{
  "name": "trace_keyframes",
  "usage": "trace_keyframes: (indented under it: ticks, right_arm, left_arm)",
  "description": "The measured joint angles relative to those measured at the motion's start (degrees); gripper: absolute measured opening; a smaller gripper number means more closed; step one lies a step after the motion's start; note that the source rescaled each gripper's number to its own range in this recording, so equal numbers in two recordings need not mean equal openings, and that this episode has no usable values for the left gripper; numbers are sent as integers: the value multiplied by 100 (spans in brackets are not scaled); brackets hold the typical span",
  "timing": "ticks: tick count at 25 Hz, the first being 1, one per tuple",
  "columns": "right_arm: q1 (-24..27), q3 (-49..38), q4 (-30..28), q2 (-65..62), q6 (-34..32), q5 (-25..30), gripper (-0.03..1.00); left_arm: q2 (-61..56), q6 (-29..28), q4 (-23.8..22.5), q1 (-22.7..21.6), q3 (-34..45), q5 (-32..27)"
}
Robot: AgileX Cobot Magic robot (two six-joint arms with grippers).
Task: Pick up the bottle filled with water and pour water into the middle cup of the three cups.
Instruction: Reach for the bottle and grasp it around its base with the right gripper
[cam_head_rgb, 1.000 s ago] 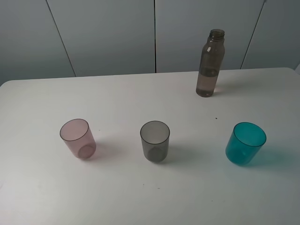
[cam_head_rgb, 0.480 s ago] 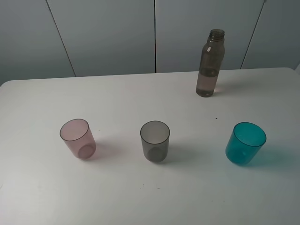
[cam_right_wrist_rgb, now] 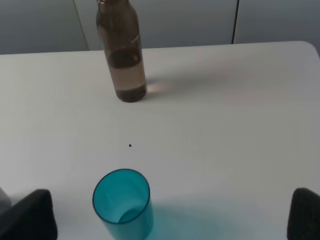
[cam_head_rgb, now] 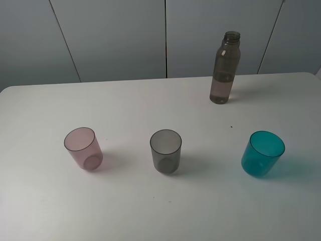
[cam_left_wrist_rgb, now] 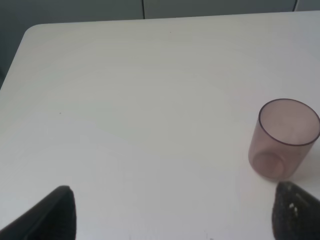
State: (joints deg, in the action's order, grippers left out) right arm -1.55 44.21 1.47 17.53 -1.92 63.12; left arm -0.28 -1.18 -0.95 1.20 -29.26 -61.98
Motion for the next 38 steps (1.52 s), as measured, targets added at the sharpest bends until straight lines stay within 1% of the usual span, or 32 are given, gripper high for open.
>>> trace_keyframes:
  ticks: [3,6,9,14,18,20,22,24,26,32,36,38]
  right_arm:
    - [0,663,-71,813,0,-32,100]
    - [0,1232,-38,1664,0,-202,100]
    - [0,1607,205,2458,0,-416,100]
    - [-31,1734,567,3650,8,-805,100]
    - [-580,1734,546,4463,24,-1194,100]
    - [-869,1721,546,4792,27,-1498,100]
    - [-1114,1612,546,5052,41,-2019,100]
    - [-1232,1365,546,5300,51,-2595,100]
    - [-1258,1074,546,5495,51,-3223,100]
    - [-1267,424,378,6094,51,-4334,100]
    - [-1267,160,352,6634,64,-5192,100]
    - [-1267,109,340,6939,119,-5519,100]
  left_arm:
    - [0,23,0,0,0,0]
    - [0,23,0,0,0,0]
    - [0,23,0,0,0,0]
    - [0,23,0,0,0,0]
    - [0,23,0,0,0,0]
    - [0,23,0,0,0,0]
    - [0,23,0,0,0,0]
    - [0,23,0,0,0,0]
    - [0,23,0,0,0,0]
    - [0,23,0,0,0,0]
    - [0,23,0,0,0,0]
    - [0,23,0,0,0,0]
